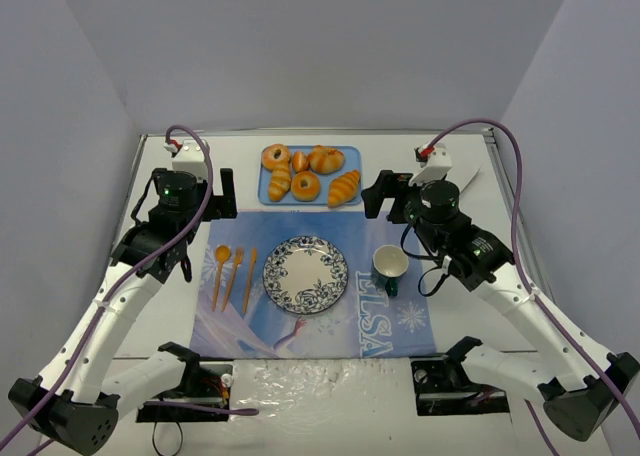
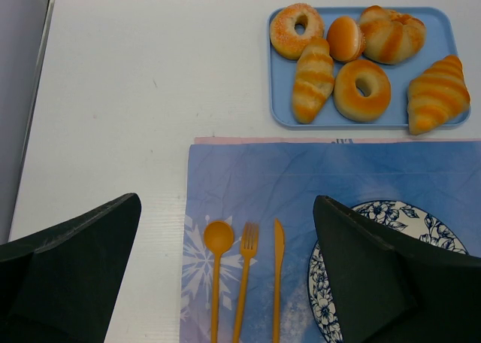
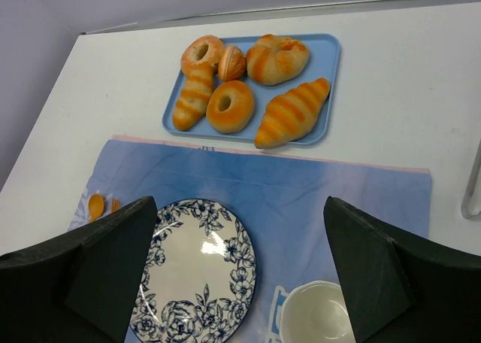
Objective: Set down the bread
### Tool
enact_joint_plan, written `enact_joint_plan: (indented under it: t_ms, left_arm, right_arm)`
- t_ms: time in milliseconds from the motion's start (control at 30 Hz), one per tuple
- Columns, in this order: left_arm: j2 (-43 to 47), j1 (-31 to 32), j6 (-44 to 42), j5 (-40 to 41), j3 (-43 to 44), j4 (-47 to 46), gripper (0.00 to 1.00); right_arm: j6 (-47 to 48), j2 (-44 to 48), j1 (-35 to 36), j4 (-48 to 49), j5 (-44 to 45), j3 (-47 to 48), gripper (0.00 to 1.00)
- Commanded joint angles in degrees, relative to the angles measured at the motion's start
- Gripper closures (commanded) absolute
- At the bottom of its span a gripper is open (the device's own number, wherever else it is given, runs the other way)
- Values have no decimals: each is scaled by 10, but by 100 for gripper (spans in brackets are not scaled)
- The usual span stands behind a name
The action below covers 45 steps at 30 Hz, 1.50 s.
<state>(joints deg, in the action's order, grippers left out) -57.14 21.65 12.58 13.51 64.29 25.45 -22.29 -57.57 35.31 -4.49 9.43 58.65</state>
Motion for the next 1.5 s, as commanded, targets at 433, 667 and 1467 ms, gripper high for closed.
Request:
enact_joint_plan:
  t_ms: [433,667,1467]
  left_arm:
    - [9,2,-5,-3,32,-24,3]
    - [9,4,-6,-3,30,-25,3]
    - [17,5,-7,-3,28,-30,3]
  right_arm:
    - [11,-59,-71,5,49,54,0]
    - [4,-165,-201,-14,45,77,0]
    - [7,-456,-350,18,21,153,0]
